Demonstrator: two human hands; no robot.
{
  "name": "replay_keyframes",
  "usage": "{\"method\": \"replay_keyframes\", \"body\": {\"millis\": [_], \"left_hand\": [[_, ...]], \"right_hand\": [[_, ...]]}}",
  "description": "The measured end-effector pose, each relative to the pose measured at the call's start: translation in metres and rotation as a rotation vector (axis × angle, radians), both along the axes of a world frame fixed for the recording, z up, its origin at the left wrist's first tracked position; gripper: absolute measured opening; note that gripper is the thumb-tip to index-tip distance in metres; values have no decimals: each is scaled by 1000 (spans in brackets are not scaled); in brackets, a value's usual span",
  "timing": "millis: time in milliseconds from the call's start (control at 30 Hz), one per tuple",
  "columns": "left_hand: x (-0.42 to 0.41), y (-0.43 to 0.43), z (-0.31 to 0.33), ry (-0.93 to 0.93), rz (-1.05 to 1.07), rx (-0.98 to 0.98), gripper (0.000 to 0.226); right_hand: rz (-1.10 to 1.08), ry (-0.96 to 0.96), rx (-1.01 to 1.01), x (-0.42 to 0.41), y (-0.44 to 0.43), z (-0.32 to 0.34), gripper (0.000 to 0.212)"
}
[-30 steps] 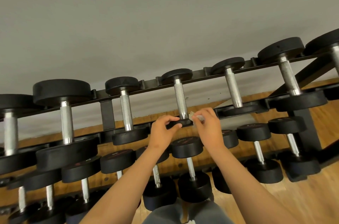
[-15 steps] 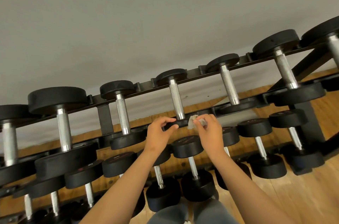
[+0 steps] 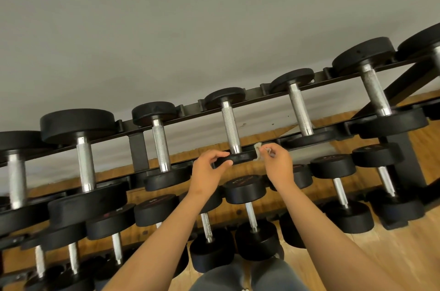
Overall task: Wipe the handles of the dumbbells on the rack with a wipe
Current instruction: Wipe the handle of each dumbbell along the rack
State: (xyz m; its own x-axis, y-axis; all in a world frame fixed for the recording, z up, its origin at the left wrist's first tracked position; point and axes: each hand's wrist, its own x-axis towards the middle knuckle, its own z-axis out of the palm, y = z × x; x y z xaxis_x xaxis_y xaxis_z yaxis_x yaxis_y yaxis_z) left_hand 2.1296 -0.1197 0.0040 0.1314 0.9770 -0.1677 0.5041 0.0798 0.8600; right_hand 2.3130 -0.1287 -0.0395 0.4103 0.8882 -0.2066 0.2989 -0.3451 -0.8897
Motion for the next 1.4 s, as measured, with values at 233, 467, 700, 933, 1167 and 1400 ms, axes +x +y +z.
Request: {"method": "replay_keyframes", "body": {"millis": [233, 467, 700, 933, 1167, 1400], "left_hand": [[0, 0, -1, -4, 9, -7, 20], [0, 0, -3, -4, 12, -7, 20], [0, -1, -2, -3, 9, -9, 20], [0, -1, -2, -11, 8, 6, 23], [-6, -1, -4, -37, 10, 4, 22], [-13, -1, -4, -66, 18, -27, 21]], "right_hand": [[0, -34, -54, 5, 6, -6, 15], [4, -20, -34, 5, 1, -9, 14], [25, 7, -120, 5, 10, -10, 17], [33, 70, -163, 8, 14, -13, 19], [50, 135, -106, 14, 9, -11, 16], [64, 130, -152, 6, 10, -6, 20]]}}
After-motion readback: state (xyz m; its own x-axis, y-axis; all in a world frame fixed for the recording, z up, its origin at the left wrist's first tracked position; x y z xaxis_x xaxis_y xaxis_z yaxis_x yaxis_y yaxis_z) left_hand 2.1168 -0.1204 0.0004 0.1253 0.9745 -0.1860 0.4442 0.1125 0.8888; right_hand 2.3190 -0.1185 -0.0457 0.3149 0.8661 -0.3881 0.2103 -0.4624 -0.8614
